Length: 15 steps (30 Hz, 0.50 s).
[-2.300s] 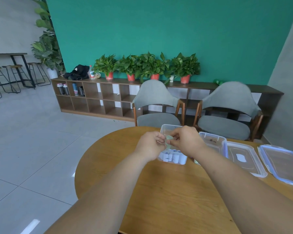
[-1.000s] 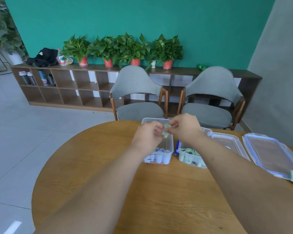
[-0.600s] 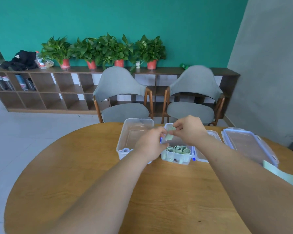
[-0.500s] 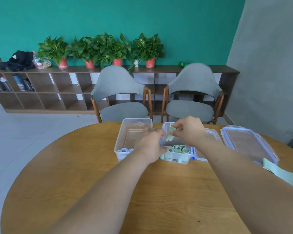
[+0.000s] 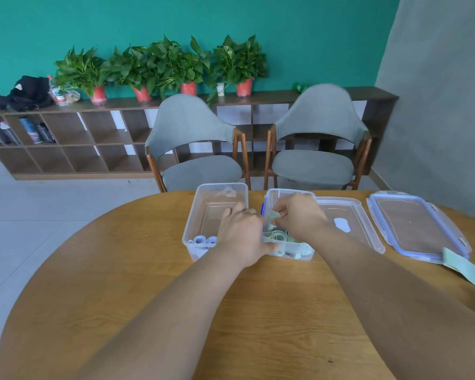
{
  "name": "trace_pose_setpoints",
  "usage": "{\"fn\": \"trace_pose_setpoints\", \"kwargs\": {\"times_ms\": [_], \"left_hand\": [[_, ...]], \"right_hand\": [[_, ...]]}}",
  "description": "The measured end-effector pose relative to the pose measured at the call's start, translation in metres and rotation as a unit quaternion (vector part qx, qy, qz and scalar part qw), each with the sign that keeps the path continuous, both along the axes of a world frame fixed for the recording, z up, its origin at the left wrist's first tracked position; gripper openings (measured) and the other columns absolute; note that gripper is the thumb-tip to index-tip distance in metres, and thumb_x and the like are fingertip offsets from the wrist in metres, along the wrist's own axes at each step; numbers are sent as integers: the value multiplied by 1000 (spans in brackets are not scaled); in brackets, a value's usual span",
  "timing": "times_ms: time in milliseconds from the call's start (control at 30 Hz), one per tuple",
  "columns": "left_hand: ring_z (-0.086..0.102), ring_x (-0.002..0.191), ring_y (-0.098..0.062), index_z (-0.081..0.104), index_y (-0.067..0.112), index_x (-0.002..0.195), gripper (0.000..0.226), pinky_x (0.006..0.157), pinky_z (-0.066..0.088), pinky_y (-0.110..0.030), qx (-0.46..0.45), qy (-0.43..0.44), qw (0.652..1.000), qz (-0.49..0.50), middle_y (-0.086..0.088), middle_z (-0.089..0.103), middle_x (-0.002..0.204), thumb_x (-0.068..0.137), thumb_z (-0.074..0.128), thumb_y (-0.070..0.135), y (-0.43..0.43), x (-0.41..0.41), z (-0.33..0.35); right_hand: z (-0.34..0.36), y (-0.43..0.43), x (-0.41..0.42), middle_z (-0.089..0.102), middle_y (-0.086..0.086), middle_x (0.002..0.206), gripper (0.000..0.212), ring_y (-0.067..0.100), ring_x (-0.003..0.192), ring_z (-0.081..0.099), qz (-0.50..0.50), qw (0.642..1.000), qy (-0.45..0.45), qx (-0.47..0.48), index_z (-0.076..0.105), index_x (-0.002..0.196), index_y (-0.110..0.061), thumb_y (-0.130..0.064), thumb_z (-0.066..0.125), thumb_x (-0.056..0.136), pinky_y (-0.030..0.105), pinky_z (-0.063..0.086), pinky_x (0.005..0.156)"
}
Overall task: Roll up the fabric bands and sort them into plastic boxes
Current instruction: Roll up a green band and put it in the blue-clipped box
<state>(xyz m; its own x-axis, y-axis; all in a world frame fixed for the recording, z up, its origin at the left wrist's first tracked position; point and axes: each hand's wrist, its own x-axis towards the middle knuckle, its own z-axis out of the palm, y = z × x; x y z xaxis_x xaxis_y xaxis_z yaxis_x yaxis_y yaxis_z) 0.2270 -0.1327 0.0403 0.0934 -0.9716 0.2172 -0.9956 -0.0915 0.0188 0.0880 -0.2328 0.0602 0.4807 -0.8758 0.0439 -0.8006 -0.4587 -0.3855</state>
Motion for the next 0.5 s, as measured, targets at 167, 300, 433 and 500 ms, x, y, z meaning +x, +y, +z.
{"fn": "trace_pose_setpoints", "kwargs": {"times_ms": [167, 300, 433, 500], "left_hand": [[48, 111, -18, 74, 31, 103, 56, 96, 37, -38, -28, 5, 1000, -4, 11, 66, 97, 78, 64, 81, 5, -3, -4], [49, 108, -16, 75, 31, 103, 59, 95, 38, -37, -44, 15, 999, -5, 12, 67, 94, 77, 62, 83, 8, -3, -7], [48, 109, -16, 75, 33, 104, 60, 95, 40, -37, -47, 24, 999, -16, 14, 66, 96, 76, 62, 84, 8, -3, -7], [47, 112, -17, 75, 34, 109, 61, 96, 40, -38, -48, 29, 998, -21, 13, 66, 101, 75, 64, 84, 6, -2, -7]], "right_hand": [[-5, 1, 2, 73, -1, 106, 24, 19, 100, 68, 5, 1000, 8, 3, 78, 115, -20, -21, 75, 91, 36, 59, 92], [-6, 1, 3, 71, -1, 102, 21, 18, 97, 66, 10, 999, 38, 3, 79, 109, -21, -29, 78, 89, 34, 60, 87], [-10, 2, 5, 67, -2, 98, 17, 15, 82, 63, 11, 997, 70, -6, 78, 93, -23, -39, 80, 86, 33, 61, 75], [-12, 1, 6, 67, 0, 97, 22, 17, 82, 63, 11, 997, 74, 5, 78, 91, -21, -42, 81, 83, 35, 62, 76]]}}
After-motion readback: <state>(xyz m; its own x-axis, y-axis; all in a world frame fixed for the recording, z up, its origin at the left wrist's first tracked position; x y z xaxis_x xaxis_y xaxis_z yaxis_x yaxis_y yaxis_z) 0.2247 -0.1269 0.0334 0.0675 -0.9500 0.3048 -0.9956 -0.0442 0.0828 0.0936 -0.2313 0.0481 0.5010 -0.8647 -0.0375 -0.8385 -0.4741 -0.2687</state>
